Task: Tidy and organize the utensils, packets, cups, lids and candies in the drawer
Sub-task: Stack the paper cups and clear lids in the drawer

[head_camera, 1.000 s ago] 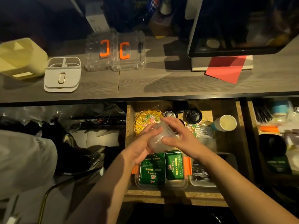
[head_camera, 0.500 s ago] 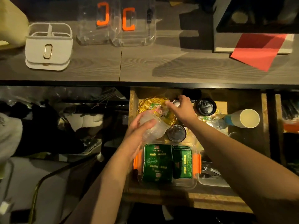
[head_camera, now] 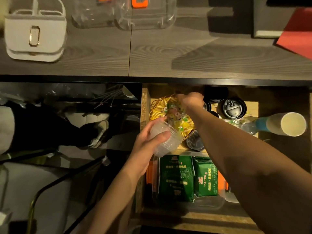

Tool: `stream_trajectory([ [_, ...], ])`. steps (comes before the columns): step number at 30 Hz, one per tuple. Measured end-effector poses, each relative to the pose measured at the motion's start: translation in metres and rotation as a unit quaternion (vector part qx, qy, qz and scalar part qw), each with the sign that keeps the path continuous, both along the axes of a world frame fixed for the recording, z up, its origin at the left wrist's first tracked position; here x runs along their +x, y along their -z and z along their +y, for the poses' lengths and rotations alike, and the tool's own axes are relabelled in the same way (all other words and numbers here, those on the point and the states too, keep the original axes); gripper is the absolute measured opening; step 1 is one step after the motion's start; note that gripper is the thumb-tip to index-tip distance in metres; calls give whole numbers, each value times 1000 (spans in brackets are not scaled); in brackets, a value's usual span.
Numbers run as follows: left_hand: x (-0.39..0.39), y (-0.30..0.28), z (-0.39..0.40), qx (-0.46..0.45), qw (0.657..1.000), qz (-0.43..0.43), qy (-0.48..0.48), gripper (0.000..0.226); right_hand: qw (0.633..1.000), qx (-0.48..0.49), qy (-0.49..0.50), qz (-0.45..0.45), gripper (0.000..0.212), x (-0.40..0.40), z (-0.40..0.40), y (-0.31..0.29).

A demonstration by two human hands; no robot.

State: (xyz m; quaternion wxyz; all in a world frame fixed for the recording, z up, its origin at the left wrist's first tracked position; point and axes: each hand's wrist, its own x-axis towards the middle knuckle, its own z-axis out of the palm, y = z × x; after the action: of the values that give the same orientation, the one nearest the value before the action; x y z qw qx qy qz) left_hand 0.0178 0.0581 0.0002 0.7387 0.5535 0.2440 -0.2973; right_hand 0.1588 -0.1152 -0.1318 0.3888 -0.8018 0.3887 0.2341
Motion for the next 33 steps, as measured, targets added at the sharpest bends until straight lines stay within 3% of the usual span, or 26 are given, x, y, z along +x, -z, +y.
stream_trajectory([
  [4,-3,2,3,5,1000,4,11,67,999,20,37,-13,62,1,1,-1],
  [10,-10,2,0,15,1000,13,13,65,998,-20,11,-57,87,-19,-14,-8],
  [14,-15,-4,-6,19,999,17,21,58,991,6,61,-117,98,-40,-34,-18],
  [20,-25,-25,-18,38,999,10,36,59,961,192,112,-162,109,-67,-55,-43],
  [26,-37,-53,-30,42,998,-18,47,63,934,274,162,-161,88,-116,-68,-91],
  [28,-41,-64,-34,45,997,-28,56,59,915,314,189,-168,77,-140,-73,-113],
  [33,-48,-85,-44,70,990,-71,95,70,835,463,236,-180,86,-195,-87,-165],
])
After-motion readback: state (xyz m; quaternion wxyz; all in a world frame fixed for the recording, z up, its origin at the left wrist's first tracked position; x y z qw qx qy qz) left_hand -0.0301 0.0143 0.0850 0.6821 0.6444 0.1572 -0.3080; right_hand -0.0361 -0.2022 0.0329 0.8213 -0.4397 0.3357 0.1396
